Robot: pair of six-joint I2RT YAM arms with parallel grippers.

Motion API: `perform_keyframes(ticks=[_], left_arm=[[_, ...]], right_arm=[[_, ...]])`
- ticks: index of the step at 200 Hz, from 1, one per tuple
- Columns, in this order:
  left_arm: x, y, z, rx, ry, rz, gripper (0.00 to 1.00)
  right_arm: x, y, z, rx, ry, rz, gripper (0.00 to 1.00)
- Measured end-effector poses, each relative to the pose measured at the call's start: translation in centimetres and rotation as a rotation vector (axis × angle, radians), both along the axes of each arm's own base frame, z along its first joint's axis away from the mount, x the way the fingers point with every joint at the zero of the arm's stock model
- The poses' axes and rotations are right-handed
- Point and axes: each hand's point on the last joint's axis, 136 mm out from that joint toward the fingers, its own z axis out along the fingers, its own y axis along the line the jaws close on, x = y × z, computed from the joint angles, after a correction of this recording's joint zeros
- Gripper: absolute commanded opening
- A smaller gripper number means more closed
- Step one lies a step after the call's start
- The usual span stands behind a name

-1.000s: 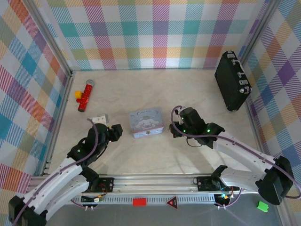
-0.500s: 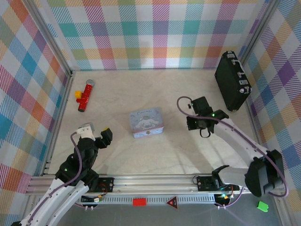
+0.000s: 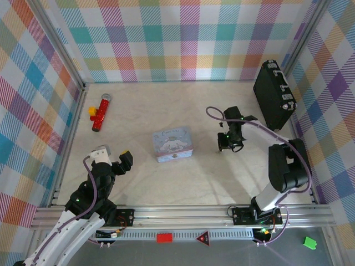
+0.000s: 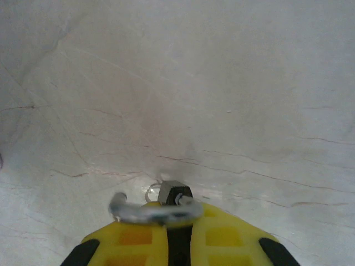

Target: Unlock the padlock with the key

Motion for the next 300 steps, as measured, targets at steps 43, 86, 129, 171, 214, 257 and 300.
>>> perform_keyframes(ticks=[43, 86, 129, 171, 214, 257, 300], left_arm=[[0.0, 0.1, -0.2, 0.003, 0.004, 0.003, 0.96], [0.1, 0.2, -0.5, 0.018, 0.018, 0.015, 0.96], [0.4, 0.3, -1.2, 0.045, 0.048, 0.028, 1.00], [1.1, 0.9, -0.7, 0.096, 0.074, 0.079, 1.00], [3.4, 1.9, 0.5, 0.198, 0.078, 0.204, 1.00], [6.1, 2.6, 0.9, 0.334, 0.059, 0.315, 1.00], [9.3, 3.5, 0.3, 0.410, 0.061, 0.338, 1.00]], right_arm=[[0.1, 0.1, -1.2, -0.010, 0.034, 0.011, 0.25], [0.1, -0.3, -1.2, -0.033, 0.031, 0.010, 0.39], [0.3, -1.0, 0.4, -0.057, -0.020, -0.003, 0.57], [0.3, -1.8, 5.0, -0.058, -0.150, -0.023, 0.62], [1.0, -2.9, 11.8, -0.043, -0.423, -0.060, 0.76], [1.0, -5.0, 15.2, -0.073, -0.687, -0.116, 0.99], [1.6, -7.5, 14.3, -0.171, -0.801, -0.188, 0.99]])
